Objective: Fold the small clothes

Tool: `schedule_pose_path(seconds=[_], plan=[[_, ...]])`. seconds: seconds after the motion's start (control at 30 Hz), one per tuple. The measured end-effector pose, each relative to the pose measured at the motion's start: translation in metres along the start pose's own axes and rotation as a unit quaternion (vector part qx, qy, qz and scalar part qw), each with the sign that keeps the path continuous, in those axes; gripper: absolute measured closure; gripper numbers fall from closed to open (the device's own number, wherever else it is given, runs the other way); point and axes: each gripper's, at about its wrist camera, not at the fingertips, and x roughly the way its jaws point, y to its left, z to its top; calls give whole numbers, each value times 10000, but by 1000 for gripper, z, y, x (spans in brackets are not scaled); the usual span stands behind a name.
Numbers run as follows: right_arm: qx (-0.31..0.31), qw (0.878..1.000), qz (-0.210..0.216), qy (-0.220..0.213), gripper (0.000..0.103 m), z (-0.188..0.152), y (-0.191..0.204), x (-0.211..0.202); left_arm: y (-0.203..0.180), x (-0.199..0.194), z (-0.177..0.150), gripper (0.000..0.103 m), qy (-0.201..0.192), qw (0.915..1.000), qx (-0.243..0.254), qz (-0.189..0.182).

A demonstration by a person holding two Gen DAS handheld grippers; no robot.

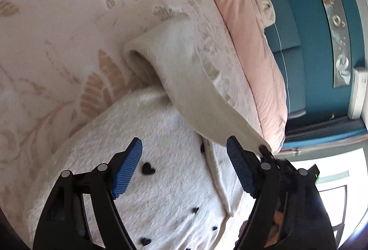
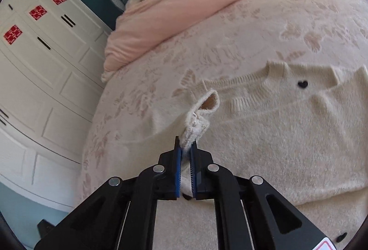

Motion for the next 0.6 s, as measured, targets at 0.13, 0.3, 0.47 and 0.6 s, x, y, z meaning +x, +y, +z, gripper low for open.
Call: schedule_pose_path(seconds=[0.13, 0.3, 0.47, 0.6], plan=[[-238, 9973, -287, -635, 96, 34, -26, -57, -22, 11, 3, 30, -112, 9998, 158, -7], [300, 9907, -1324, -94, 96, 16, -132, -47, -26, 50, -17, 29, 308, 9994, -90, 123], [554, 9908, -1225, 128, 96, -10, -165, -41, -26, 87, -20, 30, 411, 9974, -524, 259], [377, 9951, -909, -124, 96, 4, -145, -51, -45, 93, 1, 73, -177, 9968, -36, 781]])
